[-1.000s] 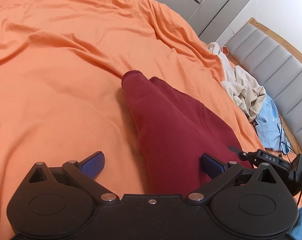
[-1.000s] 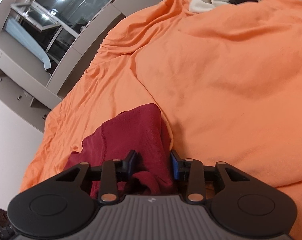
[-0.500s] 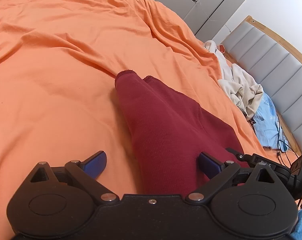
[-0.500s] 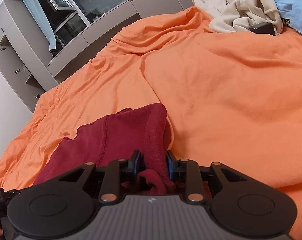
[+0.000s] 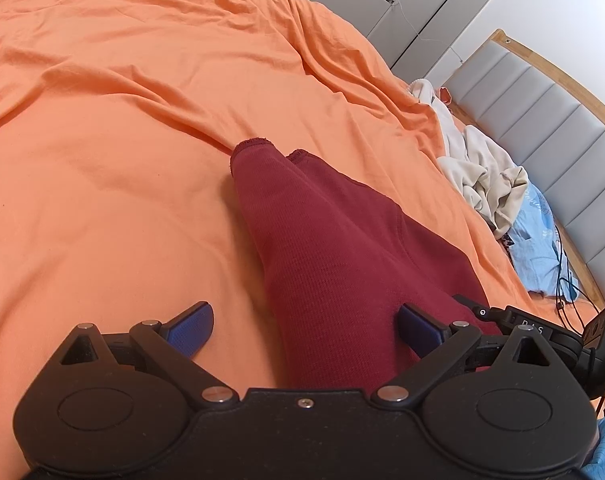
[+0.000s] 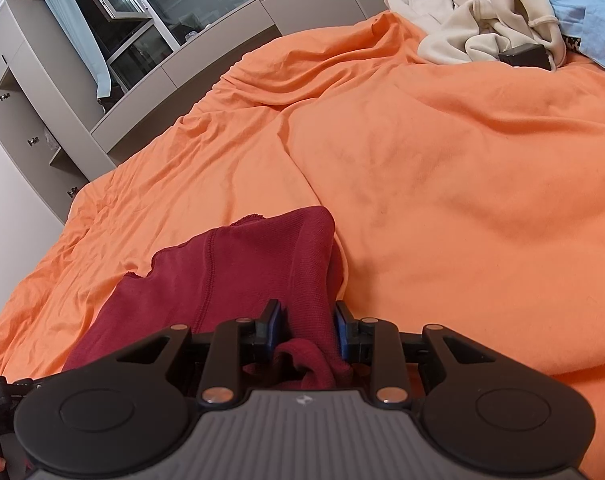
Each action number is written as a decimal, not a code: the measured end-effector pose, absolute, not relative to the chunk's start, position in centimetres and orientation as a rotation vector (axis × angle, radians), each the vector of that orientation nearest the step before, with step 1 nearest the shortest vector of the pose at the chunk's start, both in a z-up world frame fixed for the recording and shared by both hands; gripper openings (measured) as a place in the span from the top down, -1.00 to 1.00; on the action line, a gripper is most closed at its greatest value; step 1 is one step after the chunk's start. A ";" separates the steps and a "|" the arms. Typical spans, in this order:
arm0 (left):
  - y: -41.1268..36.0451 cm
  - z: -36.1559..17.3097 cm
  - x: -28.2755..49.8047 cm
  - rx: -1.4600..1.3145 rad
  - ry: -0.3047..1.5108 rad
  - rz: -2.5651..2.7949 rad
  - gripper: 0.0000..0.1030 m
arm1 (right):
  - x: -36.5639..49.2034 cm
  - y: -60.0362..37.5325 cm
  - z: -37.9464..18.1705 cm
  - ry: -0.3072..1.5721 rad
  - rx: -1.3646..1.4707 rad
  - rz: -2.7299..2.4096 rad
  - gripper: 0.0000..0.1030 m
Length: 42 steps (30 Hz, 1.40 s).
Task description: Fold small clothes
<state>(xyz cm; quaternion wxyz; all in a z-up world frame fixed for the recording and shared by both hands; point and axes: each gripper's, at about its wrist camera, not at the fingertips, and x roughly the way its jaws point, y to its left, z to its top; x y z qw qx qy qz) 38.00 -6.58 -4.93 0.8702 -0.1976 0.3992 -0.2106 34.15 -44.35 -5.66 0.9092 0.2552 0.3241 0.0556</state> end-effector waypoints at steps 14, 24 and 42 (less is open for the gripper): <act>-7.1 -4.9 37.6 -0.422 0.795 -0.509 -0.05 | 31.7 -37.7 -2.9 0.501 0.078 0.051 0.55; -6.5 -6.0 38.2 -0.492 0.819 -0.508 -0.26 | 31.3 -35.7 -2.6 0.494 -0.014 0.051 0.51; -6.1 -6.2 38.9 -0.514 0.836 -0.535 -0.41 | 35.0 -46.4 -7.0 0.669 0.681 0.151 0.30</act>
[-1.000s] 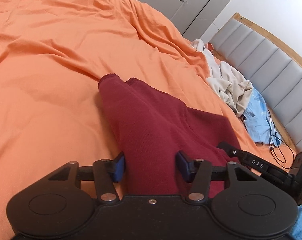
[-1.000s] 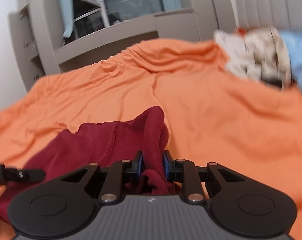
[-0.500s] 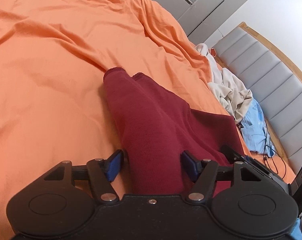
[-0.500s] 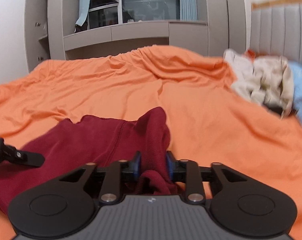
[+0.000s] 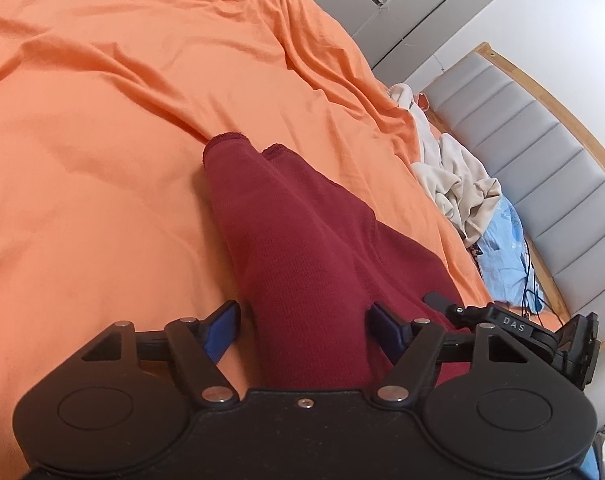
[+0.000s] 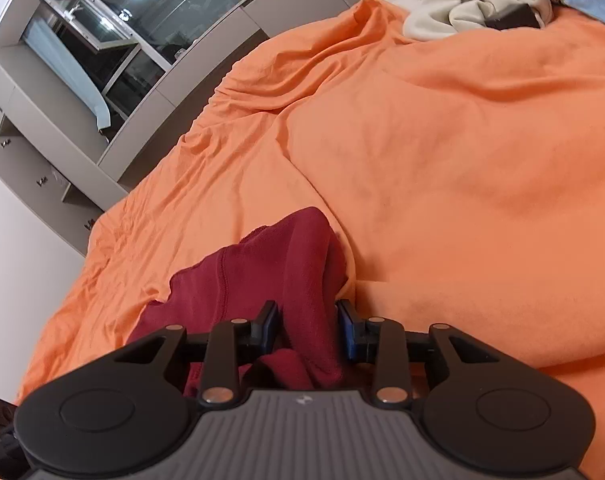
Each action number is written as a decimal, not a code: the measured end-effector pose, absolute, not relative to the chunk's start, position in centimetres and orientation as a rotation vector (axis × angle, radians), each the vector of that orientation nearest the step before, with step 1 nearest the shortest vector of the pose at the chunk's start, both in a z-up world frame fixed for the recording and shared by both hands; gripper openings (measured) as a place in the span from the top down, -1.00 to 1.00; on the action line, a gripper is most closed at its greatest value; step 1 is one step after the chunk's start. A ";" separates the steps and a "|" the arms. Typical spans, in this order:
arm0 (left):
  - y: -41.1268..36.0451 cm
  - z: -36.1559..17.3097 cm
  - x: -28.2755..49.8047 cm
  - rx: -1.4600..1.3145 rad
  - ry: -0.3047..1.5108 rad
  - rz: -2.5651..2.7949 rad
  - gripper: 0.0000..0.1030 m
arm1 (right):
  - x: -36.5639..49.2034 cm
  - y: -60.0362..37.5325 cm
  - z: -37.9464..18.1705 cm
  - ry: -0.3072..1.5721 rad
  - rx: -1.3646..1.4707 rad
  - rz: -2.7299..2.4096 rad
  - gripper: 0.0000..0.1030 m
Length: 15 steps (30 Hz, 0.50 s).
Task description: Fold small clothes
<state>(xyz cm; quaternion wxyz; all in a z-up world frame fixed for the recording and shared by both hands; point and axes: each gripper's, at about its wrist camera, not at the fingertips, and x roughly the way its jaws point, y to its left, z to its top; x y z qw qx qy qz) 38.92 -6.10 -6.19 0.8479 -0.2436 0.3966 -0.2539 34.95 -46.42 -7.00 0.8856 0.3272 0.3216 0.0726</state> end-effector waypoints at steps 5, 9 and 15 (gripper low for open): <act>-6.3 -5.9 38.7 -0.497 0.832 -0.537 -0.39 | 34.0 -45.3 -6.5 0.638 0.607 0.136 0.50; -6.4 -5.6 38.7 -0.486 0.825 -0.538 -0.17 | 33.1 -44.3 -5.2 0.563 0.546 0.148 0.60; -6.7 -4.4 38.2 -0.454 0.781 -0.520 0.25 | 31.6 -42.9 -2.9 0.452 0.470 0.157 0.63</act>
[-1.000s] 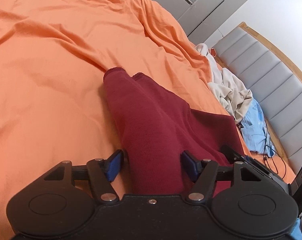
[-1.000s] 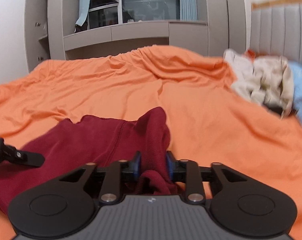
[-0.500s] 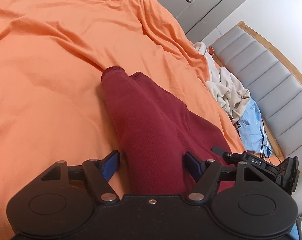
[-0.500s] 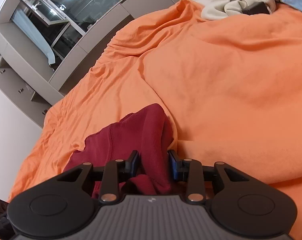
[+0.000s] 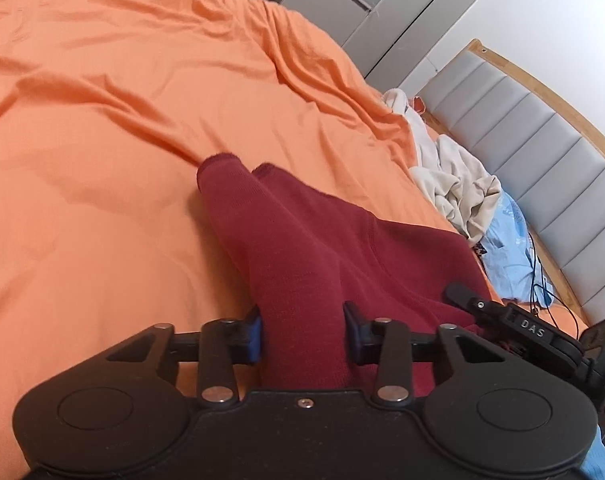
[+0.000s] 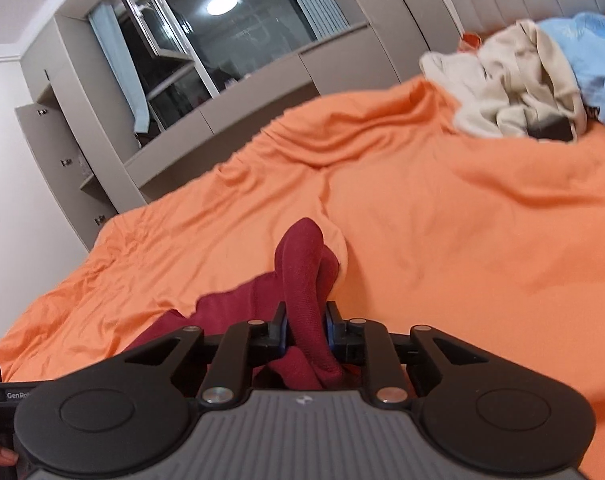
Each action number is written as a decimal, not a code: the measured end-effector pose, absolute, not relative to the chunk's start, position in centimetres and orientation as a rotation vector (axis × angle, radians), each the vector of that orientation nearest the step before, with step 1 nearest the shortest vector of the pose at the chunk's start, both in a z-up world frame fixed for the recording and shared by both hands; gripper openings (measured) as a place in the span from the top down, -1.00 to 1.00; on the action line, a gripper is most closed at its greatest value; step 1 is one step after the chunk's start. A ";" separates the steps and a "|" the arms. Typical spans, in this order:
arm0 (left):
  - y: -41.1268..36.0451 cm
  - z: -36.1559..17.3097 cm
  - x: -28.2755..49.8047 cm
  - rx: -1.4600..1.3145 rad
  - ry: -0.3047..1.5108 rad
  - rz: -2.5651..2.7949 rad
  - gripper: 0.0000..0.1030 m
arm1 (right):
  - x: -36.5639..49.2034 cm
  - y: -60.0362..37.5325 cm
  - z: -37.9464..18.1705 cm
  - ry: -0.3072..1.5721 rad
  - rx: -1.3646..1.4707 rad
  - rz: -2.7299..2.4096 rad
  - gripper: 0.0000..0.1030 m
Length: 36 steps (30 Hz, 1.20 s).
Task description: Fold small clothes
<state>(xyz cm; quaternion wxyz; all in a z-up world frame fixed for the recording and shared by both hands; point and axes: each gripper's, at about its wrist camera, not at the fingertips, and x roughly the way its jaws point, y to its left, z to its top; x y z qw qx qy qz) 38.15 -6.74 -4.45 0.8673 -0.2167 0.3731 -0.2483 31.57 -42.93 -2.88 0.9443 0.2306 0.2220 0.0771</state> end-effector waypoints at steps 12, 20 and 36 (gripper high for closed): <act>-5.9 -2.5 37.3 -0.477 0.728 -0.536 0.35 | 30.4 -39.4 -0.3 0.383 0.310 0.204 0.70; -4.2 -1.9 36.5 -0.488 0.712 -0.503 0.36 | 30.9 -35.6 1.0 0.352 0.225 0.254 0.71; 2.3 1.7 36.6 -0.501 0.551 -0.317 0.37 | 36.7 -28.7 2.1 0.286 0.195 0.442 0.72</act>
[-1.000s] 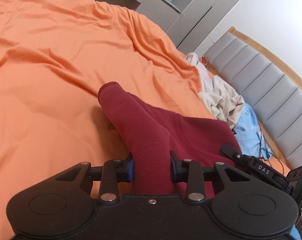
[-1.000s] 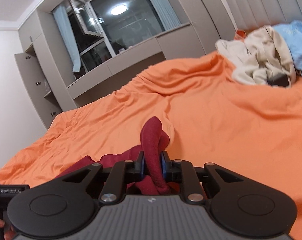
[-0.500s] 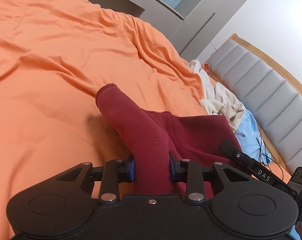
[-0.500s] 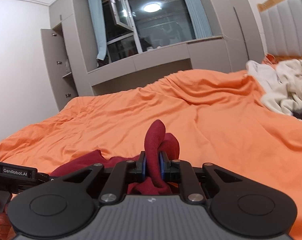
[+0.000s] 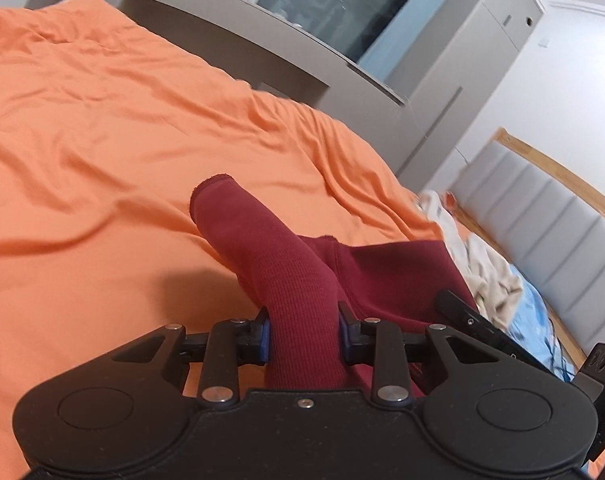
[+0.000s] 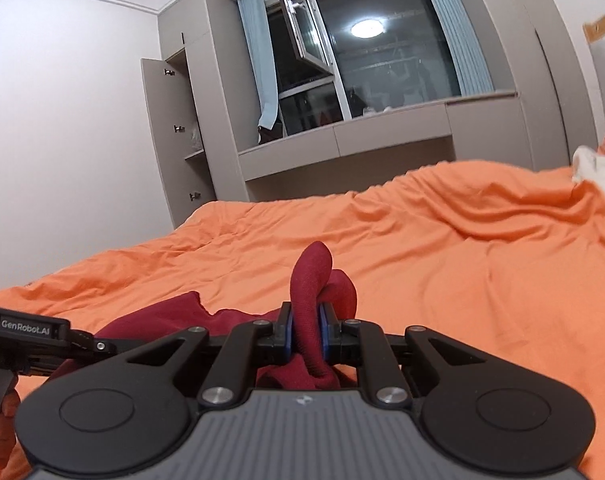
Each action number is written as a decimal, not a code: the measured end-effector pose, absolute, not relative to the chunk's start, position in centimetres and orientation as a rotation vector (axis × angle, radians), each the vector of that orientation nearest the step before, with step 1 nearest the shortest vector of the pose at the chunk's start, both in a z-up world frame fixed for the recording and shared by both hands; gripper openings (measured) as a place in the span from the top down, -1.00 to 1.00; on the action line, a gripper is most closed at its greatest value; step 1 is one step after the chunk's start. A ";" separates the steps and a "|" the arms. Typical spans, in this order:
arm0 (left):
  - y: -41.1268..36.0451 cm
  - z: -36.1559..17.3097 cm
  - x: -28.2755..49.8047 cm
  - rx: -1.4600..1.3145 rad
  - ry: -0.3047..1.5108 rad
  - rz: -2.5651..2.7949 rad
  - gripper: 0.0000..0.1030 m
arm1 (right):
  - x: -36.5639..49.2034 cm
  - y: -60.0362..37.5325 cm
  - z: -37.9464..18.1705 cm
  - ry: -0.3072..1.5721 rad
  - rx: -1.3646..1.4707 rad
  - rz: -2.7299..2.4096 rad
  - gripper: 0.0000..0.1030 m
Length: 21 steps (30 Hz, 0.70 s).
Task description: Fold small clothes
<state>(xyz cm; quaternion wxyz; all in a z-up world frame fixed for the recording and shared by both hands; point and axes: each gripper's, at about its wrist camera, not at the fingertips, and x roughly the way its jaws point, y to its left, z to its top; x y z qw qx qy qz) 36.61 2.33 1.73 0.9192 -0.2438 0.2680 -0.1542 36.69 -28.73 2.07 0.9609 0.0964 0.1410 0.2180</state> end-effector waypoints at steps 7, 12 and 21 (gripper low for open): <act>3.3 0.4 37.0 -0.448 0.589 -0.245 0.37 | 38.5 -28.0 -0.9 0.389 0.201 0.432 0.72; 3.7 -1.5 37.3 -0.426 0.650 -0.209 0.34 | 38.9 -28.5 -2.4 0.442 0.224 0.407 0.71; 4.9 -3.0 37.1 -0.445 0.695 -0.185 0.25 | 39.2 -28.6 -3.3 0.478 0.239 0.387 0.68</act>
